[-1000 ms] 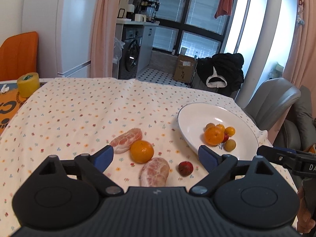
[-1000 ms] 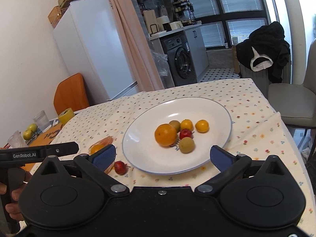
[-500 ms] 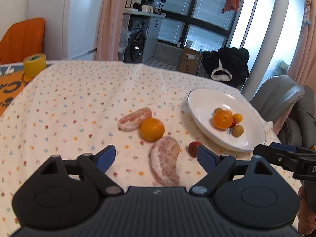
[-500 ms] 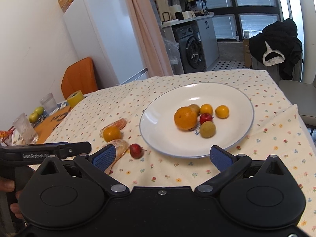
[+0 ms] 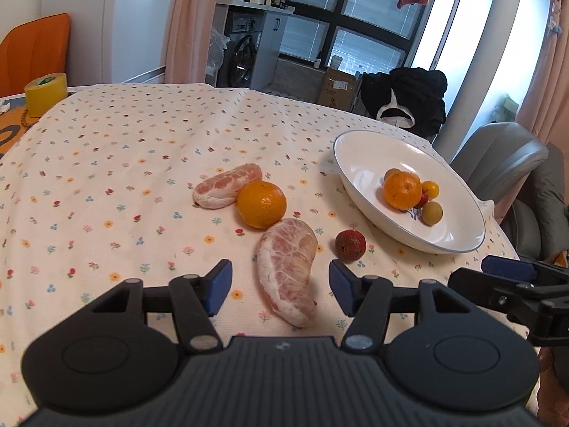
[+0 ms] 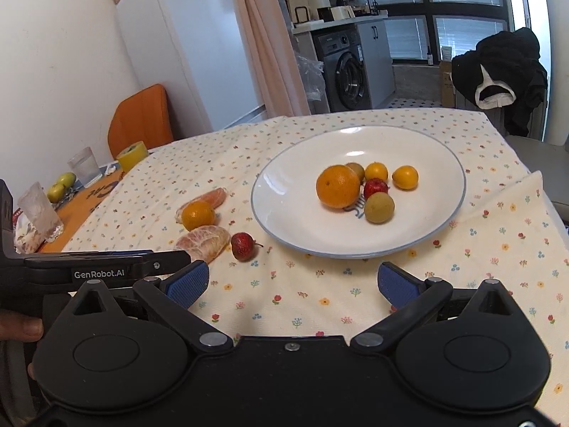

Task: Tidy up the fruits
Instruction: 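Move both open tools back toward the loose fruits beside the plate, then grasp a peeled grapefruit segment with the left tool while the right grasps a red cherry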

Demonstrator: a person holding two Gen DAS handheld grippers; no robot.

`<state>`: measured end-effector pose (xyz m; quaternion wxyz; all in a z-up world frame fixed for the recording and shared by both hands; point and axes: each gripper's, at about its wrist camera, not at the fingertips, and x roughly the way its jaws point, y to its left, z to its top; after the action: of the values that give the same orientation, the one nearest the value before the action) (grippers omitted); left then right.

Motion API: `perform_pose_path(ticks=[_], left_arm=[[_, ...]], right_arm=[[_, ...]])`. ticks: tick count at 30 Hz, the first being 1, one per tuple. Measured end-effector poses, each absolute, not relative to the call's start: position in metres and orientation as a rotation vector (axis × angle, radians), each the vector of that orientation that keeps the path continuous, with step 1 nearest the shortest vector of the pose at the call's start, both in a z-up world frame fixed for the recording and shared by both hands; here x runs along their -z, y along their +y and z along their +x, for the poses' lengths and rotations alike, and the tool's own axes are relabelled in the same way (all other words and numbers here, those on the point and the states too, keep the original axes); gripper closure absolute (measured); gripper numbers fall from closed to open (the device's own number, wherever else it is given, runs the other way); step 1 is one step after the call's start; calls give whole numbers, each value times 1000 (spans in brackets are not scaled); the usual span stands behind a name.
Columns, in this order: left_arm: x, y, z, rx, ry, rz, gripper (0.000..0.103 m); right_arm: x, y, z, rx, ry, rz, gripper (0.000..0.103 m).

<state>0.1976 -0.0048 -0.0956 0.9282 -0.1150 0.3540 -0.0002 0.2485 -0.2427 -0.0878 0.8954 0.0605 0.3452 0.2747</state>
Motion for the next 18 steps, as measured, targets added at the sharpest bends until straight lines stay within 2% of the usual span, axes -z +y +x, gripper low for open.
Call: perform_pose_path(ticks=[4, 12, 13, 15, 18], left_arm=[[100, -8, 202, -1, 735, -219, 47], [106, -18, 218, -25, 737, -158, 50], [105, -20, 220, -34, 746, -138, 52], [104, -22, 225, -38, 763, -120, 65], [102, -20, 225, -26, 774, -136, 68]], right_arm=[[92, -239, 249, -574, 724, 121, 7], [96, -232, 253, -590, 734, 116, 8], [97, -231, 254, -592, 736, 116, 9], [97, -227, 256, -597, 740, 114, 9], [98, -223, 258, -608, 739, 113, 9]])
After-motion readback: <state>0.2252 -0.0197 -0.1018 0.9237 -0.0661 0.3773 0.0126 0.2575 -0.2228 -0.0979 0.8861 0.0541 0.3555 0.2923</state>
